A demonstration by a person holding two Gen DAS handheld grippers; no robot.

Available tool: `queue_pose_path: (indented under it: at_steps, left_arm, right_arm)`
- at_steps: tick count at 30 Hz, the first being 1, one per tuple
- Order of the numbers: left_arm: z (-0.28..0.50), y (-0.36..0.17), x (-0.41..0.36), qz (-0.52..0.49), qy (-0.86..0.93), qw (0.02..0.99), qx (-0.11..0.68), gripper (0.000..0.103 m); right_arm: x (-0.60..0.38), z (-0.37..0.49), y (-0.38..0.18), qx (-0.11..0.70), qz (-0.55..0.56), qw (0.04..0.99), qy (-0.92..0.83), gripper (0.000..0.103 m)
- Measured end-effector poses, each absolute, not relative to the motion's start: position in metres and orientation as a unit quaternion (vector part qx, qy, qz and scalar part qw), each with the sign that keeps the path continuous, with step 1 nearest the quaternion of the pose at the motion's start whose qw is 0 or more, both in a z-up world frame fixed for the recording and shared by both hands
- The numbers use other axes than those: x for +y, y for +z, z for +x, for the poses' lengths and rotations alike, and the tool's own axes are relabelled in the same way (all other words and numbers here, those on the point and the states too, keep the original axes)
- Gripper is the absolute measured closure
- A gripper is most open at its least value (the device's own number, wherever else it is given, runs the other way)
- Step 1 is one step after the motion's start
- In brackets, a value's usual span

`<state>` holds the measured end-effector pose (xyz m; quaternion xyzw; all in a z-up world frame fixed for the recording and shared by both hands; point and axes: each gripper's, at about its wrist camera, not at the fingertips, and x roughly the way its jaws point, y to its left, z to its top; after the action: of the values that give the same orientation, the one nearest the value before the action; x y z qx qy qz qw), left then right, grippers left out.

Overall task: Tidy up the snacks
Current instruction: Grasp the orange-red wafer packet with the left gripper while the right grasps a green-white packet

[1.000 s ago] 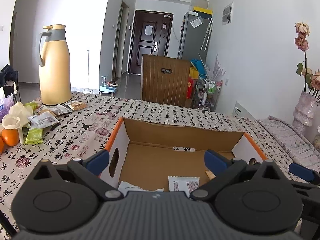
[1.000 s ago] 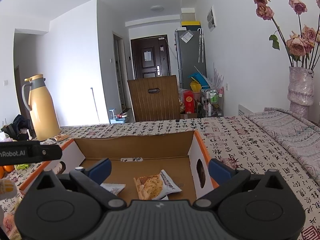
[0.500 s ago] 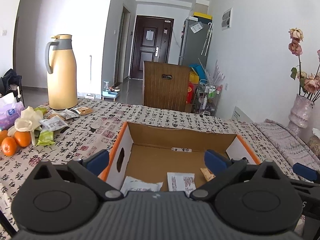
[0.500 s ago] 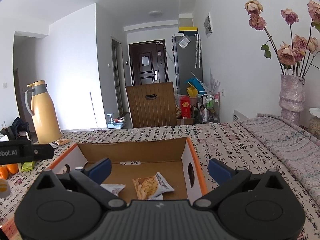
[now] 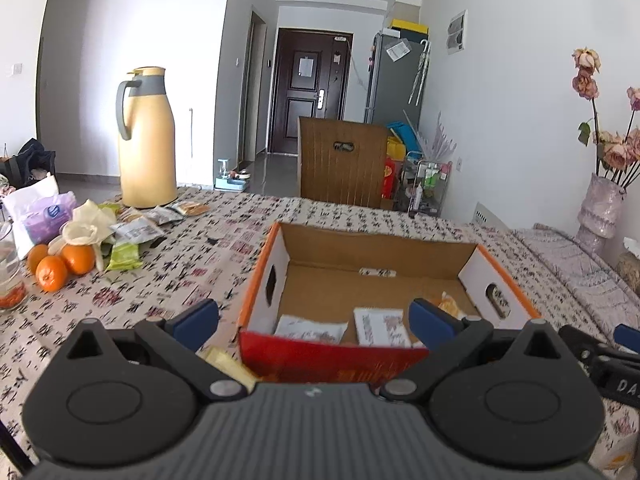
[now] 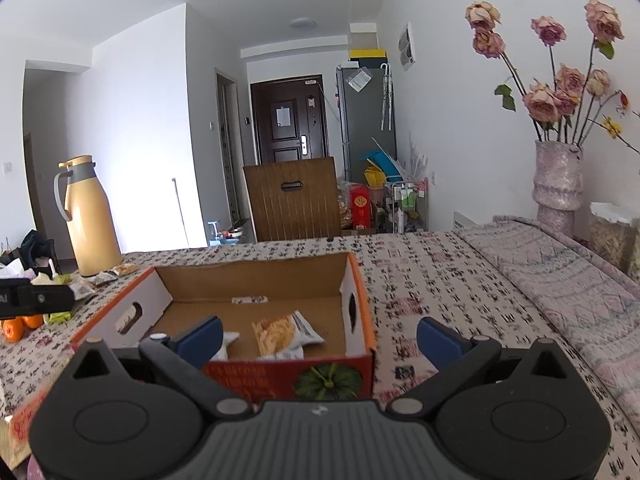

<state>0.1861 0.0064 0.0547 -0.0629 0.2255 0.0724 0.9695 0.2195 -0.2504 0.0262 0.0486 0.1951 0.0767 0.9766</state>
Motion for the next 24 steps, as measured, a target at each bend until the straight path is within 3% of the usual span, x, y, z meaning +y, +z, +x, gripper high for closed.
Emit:
queue_pose_path:
  at_steps: [24]
  left_arm:
    - [0.13,0.004,0.026,-0.057,0.063,0.959,0.271,0.0]
  right_arm:
    - [-0.285,0.162,-0.023,0.256,0.048,0.964,0.054,0.0]
